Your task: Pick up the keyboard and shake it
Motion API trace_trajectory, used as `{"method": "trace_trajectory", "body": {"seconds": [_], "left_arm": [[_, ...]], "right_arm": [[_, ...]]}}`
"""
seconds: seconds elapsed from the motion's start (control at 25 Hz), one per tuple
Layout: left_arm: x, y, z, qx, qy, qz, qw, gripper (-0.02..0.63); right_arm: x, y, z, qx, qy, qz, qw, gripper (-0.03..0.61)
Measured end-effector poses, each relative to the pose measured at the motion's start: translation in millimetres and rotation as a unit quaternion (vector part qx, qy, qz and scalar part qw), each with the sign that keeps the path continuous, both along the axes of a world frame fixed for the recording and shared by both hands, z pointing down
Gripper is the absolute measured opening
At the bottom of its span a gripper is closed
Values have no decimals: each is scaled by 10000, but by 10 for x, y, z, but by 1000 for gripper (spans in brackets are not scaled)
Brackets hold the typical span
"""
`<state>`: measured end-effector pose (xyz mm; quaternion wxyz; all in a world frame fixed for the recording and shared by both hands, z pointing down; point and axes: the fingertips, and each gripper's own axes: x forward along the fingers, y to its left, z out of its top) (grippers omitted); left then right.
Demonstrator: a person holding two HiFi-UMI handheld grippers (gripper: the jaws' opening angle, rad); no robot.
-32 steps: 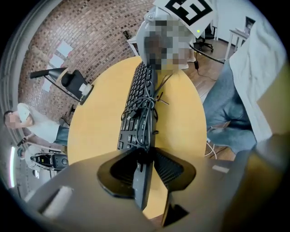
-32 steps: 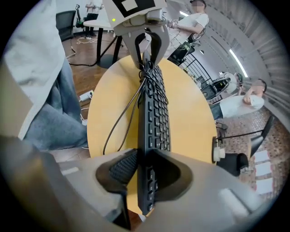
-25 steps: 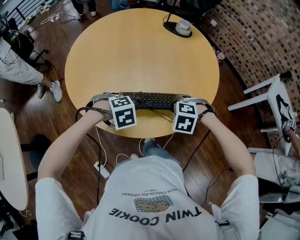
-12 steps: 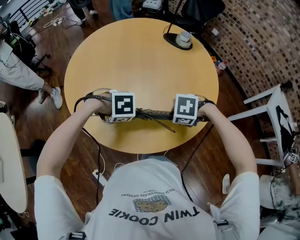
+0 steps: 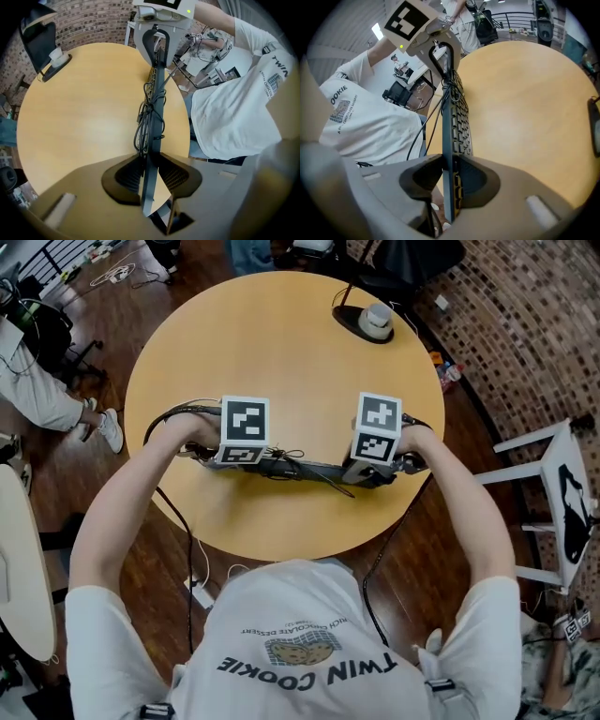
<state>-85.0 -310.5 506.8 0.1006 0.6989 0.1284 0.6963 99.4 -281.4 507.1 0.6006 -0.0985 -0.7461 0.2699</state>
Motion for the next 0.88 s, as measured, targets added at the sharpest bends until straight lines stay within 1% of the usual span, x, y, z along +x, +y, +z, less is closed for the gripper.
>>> {"method": "trace_trajectory", "body": {"seconds": [0.08, 0.2, 0.36, 0.52, 0.6, 0.76, 0.88], "left_arm": [[-5, -65, 20, 31, -31, 54, 10000, 112], [7, -127, 24, 4, -6, 102, 9999, 110], [54, -293, 63, 220, 46, 175, 9996, 106], [67, -426, 166, 343, -18, 351, 9988, 107], [65, -506, 225, 303, -71, 378, 9988, 112], [100, -702, 351, 162, -170, 408, 9989, 121], [98, -801, 450, -66, -252, 355, 9990, 124]], "right_arm": [[-7, -71, -2, -140, -83, 68, 9998, 106], [-11, -122, 22, -283, -96, -28, 9995, 107], [3, -247, 108, -252, 10, -168, 9995, 107], [12, -395, 209, -212, 116, -290, 9993, 106], [12, -498, 259, -248, 99, -327, 9991, 100], [44, -722, 377, -509, 24, -310, 9982, 100], [43, -877, 473, -691, -71, -260, 9972, 101]]}}
